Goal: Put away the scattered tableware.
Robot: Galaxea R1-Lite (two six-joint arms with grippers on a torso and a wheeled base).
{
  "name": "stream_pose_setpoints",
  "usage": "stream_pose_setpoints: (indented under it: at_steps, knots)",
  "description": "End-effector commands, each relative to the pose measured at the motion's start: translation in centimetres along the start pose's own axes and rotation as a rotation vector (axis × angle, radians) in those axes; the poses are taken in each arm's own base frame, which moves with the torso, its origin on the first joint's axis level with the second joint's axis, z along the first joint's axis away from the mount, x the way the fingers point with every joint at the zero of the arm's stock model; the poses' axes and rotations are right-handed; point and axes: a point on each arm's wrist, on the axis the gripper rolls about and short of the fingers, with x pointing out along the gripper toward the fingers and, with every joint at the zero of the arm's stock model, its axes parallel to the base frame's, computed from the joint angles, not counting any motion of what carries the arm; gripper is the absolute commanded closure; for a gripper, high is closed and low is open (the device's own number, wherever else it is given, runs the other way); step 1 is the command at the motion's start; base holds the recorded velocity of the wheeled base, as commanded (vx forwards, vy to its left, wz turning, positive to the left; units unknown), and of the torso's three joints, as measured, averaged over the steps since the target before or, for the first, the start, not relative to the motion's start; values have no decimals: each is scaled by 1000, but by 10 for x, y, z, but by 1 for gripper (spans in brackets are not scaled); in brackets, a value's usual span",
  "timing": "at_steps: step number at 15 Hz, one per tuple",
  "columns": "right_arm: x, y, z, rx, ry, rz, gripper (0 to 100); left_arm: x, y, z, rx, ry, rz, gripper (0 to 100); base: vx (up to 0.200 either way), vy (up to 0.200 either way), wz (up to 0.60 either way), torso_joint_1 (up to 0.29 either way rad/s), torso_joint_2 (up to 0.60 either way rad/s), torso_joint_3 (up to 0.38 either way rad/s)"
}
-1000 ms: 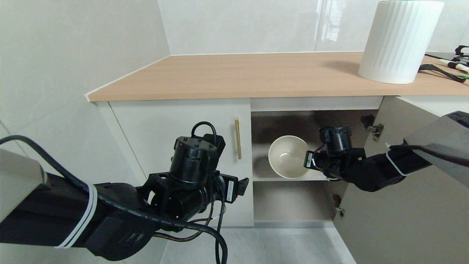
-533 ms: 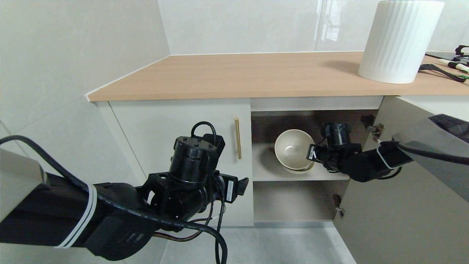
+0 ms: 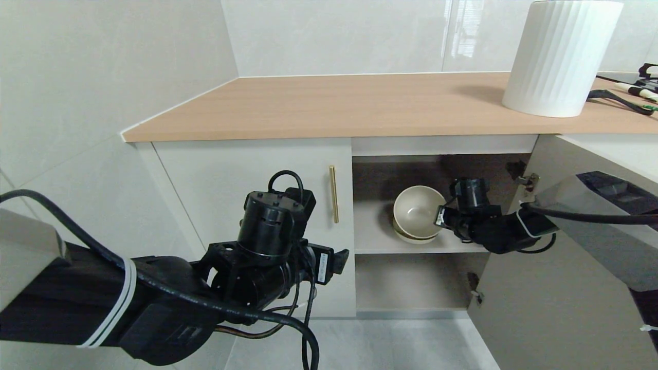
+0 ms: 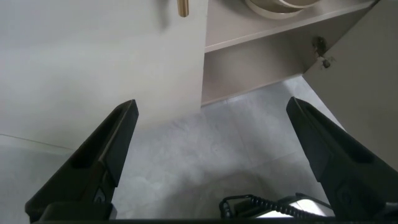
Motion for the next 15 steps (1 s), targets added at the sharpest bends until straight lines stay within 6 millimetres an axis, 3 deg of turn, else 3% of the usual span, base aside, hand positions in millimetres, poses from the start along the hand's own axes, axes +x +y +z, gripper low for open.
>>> stream_pose_setpoints:
  at_steps: [1,15]
  knots:
    - [6,-2,-7,-5,14,-9,100,0,0,0,0,-1,0,0,0,0,0,0,0,0]
    - [20,1,-10,-2,10,-5,100,2,1,-1,-4,3,5,0,0,0,0,0,0,0]
